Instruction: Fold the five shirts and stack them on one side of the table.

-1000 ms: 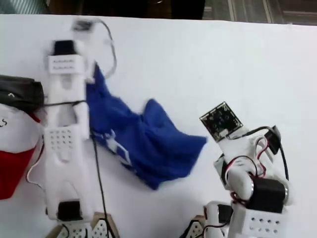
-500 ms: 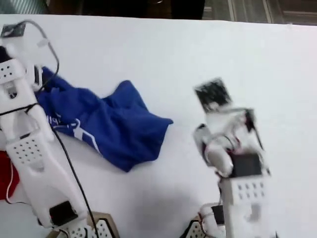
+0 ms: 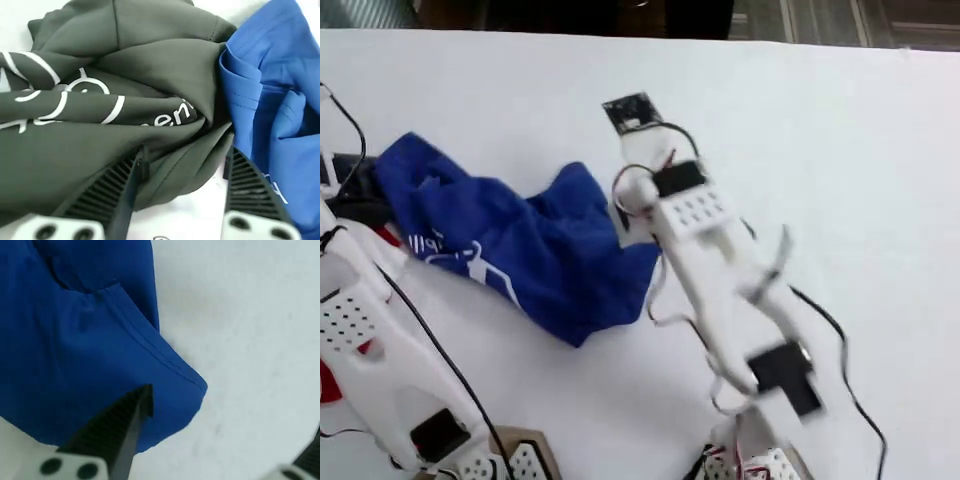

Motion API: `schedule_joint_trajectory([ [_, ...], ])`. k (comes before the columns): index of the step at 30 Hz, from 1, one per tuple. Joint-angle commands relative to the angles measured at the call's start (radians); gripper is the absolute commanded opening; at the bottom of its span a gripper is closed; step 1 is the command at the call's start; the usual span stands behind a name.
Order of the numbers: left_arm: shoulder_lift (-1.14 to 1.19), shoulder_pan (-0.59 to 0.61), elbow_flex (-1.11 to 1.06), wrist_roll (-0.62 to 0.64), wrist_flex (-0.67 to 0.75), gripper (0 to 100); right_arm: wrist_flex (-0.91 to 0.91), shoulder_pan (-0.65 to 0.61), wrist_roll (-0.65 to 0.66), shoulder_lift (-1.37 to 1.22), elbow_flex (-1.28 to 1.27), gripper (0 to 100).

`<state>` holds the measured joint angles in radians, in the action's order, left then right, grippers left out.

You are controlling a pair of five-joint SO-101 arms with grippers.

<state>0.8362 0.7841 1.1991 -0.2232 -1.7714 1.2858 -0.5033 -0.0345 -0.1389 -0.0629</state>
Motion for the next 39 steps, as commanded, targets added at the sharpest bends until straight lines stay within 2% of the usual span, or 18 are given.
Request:
schedule_joint_trajectory([
  [1, -0.078, 0.012, 0.041, -0.011, -0.014, 26, 0.128, -0.021, -0.029, -0.185, 0.18, 47.2],
  [6, -0.069, 0.0, 0.039, -0.011, -0.014, 26, 0.364, -0.024, 0.002, -0.404, 0.388, 47.2],
  [9, -0.068, -0.015, 0.039, -0.009, -0.012, 26, 0.49, -0.064, 0.186, -0.476, 0.465, 47.2],
  [13, -0.068, -0.046, 0.039, -0.009, -0.012, 26, 0.486, -0.114, 0.339, -0.398, 0.408, 47.2],
  [17, -0.068, -0.074, 0.039, -0.009, -0.012, 26, 0.483, -0.163, 0.382, -0.259, 0.354, 47.2],
  [21, -0.068, -0.087, 0.039, -0.009, -0.012, 26, 0.458, -0.097, 0.348, -0.177, 0.353, 47.2],
  [25, -0.068, -0.092, 0.039, -0.011, -0.012, 26, 0.409, 0.024, 0.155, -0.203, 0.336, 47.2],
  [28, -0.066, -0.094, 0.039, -0.011, -0.005, 26, 0.409, 0.042, 0.055, -0.294, 0.333, 47.1],
  [30, -0.066, -0.094, 0.039, -0.009, 0.0, 26, 0.412, 0.021, 0.069, -0.36, 0.338, 44.7],
  [34, -0.066, -0.094, 0.039, -0.009, 0.0, 26, 0.412, -0.041, 0.084, -0.463, 0.374, 30.9],
  [39, -0.066, -0.089, 0.039, -0.011, -0.002, 26, 0.412, -0.07, 0.075, -0.545, 0.451, 34.0],
])
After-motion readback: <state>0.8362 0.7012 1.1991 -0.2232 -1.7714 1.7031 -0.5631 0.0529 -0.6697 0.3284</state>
